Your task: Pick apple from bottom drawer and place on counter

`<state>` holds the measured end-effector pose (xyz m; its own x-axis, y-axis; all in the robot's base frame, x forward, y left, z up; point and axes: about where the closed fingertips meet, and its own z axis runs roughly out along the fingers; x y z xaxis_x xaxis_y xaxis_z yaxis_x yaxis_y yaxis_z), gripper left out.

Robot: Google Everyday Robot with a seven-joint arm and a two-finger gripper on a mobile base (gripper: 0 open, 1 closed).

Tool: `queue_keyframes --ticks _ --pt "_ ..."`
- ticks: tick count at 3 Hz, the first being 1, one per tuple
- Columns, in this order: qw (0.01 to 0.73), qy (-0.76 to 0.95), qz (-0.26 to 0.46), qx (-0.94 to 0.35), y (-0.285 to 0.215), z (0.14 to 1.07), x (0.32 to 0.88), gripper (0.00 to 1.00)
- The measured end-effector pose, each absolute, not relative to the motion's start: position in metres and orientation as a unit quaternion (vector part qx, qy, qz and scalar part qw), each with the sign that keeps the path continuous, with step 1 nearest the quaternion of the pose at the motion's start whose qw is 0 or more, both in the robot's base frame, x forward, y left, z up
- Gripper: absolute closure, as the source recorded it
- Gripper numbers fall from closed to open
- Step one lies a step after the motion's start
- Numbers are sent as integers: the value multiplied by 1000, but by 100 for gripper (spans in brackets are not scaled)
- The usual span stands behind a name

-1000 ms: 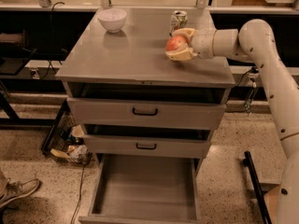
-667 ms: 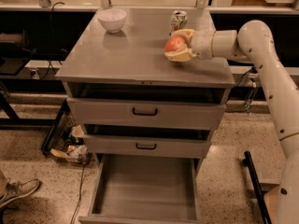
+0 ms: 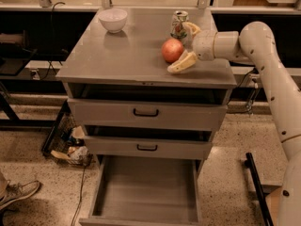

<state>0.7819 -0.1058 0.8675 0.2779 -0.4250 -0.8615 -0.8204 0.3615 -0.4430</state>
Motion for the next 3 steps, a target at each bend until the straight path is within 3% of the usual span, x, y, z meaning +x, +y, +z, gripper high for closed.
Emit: queue_keyframes --ticks 3 --pt "631 585 141 -490 -155 891 766 0"
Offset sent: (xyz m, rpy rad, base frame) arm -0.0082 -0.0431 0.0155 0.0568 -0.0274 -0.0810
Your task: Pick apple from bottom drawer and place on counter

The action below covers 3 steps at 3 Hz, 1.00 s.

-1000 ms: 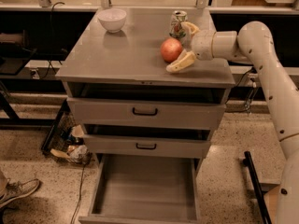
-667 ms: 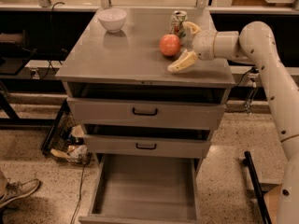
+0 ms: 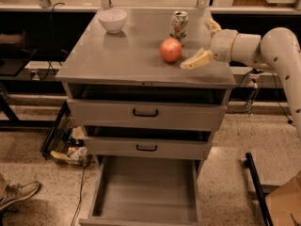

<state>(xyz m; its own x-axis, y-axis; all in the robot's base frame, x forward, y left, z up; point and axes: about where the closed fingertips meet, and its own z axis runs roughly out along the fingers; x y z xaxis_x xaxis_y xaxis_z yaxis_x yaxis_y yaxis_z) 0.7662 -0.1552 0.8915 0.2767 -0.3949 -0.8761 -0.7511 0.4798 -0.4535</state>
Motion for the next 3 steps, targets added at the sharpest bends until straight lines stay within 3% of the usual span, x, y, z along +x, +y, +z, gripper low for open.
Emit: queue_keyframes --ticks 3 --pt "713 551 30 -433 -269 995 702 0"
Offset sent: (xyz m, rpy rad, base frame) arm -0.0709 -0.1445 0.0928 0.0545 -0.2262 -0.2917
